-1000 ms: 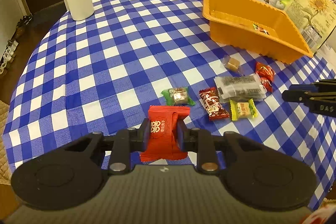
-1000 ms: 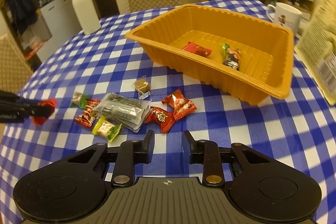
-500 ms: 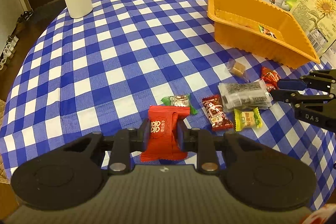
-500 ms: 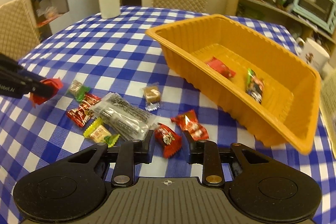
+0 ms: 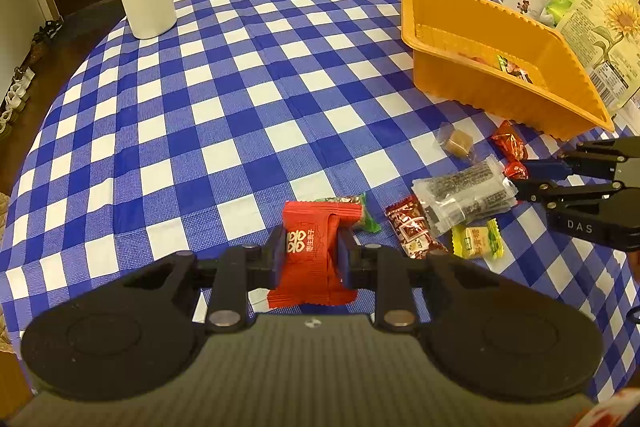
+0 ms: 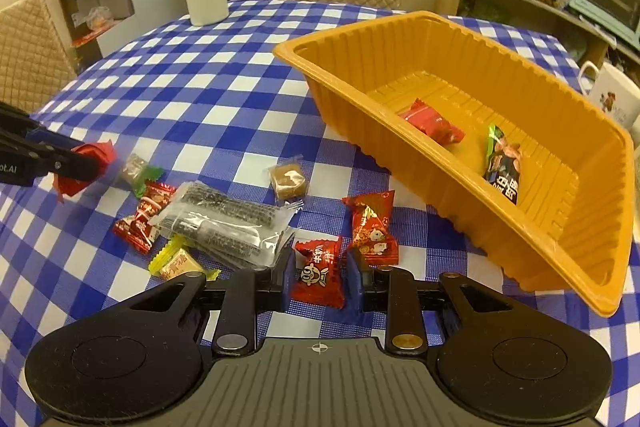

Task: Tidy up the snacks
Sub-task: 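Carry both snacks over the orange tray and open the left tool to drop the red packet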

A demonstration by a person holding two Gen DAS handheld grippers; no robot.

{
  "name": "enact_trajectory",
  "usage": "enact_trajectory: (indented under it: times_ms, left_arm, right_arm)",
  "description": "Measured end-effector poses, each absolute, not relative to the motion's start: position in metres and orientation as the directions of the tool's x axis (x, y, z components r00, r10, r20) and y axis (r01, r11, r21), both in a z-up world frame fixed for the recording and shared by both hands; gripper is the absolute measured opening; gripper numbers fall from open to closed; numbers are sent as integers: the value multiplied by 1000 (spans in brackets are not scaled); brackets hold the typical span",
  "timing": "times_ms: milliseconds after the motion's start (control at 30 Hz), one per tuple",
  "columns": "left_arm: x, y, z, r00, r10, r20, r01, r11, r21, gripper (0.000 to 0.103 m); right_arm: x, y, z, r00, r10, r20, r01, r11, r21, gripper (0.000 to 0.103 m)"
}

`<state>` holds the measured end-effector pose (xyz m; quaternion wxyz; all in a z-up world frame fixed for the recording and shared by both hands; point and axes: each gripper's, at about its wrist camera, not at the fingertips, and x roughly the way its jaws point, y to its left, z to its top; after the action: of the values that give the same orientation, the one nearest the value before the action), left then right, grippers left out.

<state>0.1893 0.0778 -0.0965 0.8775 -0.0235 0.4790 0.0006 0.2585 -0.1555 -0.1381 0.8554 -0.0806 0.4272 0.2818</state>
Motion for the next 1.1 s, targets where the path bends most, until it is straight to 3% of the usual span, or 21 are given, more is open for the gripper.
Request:
enact_trajectory:
  times_ms: [67,133,233,633,1100]
  left_arm:
    - [191,78,-96,543,-18,-840,-26,999,-38,24]
    - [192,77,-96,545,-16,-838,-27,999,-37,24]
    - [192,75,-95,550,-15,-835,-27,999,-36,24]
    - [201,59,-73,602,-51,-797,26,999,-44,24]
    - [265,3,-40,671,-164,-723,205,978,-32,24]
  right_arm:
    - [259,-156,-138,476,413,-776,-543,833,111,30]
    - [259,-157,-137,475,413,-777,-539,834,113,22]
    - [261,-158,-135,468,419,-778,-524,841,138,18]
    - [247,-185,-105,500,432,-751,-399,884,243,18]
    - [262,-236,-54,626,376,-683,-246,926,285,18]
